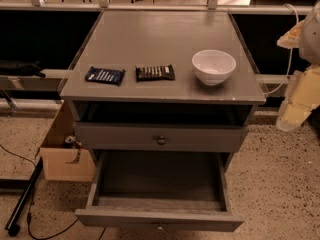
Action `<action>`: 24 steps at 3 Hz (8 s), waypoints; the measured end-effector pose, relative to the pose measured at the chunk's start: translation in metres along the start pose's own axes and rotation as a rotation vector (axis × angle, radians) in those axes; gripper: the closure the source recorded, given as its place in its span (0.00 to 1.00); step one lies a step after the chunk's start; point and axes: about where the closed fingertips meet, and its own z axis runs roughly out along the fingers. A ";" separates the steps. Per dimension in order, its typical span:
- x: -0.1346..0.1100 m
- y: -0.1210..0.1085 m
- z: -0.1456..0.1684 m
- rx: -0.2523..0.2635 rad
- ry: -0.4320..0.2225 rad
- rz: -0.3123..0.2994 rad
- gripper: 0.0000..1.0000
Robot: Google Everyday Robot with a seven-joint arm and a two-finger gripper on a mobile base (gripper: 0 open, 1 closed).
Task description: Place rxbar chocolate into middle drawer
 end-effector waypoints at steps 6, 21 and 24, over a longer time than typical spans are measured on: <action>-0.114 -0.150 0.028 -0.035 -0.440 -0.171 0.00; -0.228 -0.145 0.226 -0.164 -0.545 -0.041 0.00; -0.241 -0.151 0.245 -0.202 -0.509 -0.044 0.00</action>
Offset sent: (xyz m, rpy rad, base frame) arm 0.0971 0.0500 0.0303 0.1624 0.0788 0.3637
